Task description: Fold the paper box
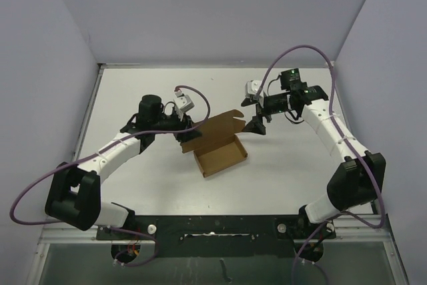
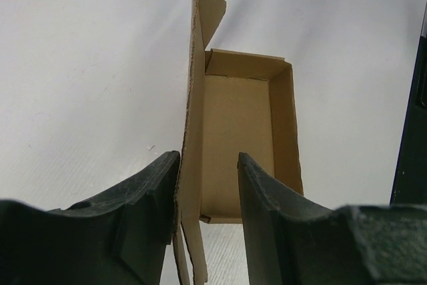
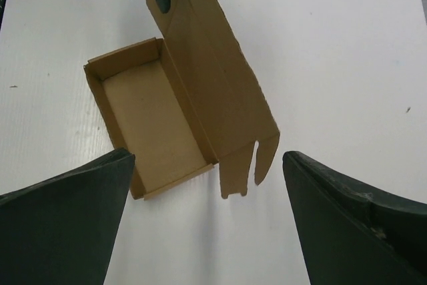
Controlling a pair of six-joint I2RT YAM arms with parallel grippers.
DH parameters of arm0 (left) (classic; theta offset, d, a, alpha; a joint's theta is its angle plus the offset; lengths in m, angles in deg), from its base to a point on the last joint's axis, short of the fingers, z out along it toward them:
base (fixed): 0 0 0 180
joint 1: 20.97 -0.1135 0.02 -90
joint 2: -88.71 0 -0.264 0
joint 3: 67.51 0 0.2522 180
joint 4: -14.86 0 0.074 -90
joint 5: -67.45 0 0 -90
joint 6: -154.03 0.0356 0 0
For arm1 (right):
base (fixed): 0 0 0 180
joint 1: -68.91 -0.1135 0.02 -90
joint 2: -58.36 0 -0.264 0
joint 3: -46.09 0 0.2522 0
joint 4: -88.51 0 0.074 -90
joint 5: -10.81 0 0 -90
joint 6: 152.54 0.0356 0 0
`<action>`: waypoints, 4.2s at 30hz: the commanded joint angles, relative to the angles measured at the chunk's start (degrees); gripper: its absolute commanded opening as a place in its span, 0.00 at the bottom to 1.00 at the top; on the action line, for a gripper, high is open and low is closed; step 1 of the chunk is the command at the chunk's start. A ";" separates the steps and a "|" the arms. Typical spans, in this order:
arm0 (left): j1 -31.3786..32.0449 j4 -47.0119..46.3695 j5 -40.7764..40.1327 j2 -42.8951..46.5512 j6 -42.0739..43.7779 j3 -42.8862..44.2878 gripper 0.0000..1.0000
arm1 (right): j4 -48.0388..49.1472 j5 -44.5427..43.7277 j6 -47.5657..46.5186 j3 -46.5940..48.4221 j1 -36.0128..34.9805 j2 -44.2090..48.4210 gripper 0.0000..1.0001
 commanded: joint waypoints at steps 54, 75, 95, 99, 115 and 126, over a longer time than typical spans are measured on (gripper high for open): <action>1.89 -1.99 -12.32 11.23 -3.25 0.21 0.74 | -2.34 -15.20 -8.14 10.26 -12.10 -10.77 0.00; -6.01 18.07 -22.82 40.98 -29.54 -9.50 0.73 | -9.68 -9.87 -9.93 12.17 -8.87 -9.91 0.00; -5.96 12.77 -28.03 34.03 -32.05 -14.57 0.37 | -12.47 -9.74 -10.11 15.88 -8.85 -12.15 0.00; -5.60 4.19 -26.61 31.75 -31.34 -16.79 0.28 | -12.49 -9.79 -9.99 15.85 -8.98 -12.18 0.00; -1.23 -20.43 -26.76 30.42 -27.77 -26.47 0.29 | -12.62 -11.99 -9.02 17.01 -10.47 -12.68 0.01; -0.80 -2.45 -23.85 32.03 -23.05 -16.93 0.73 | -13.01 -12.36 -9.10 17.54 -11.24 -13.45 0.02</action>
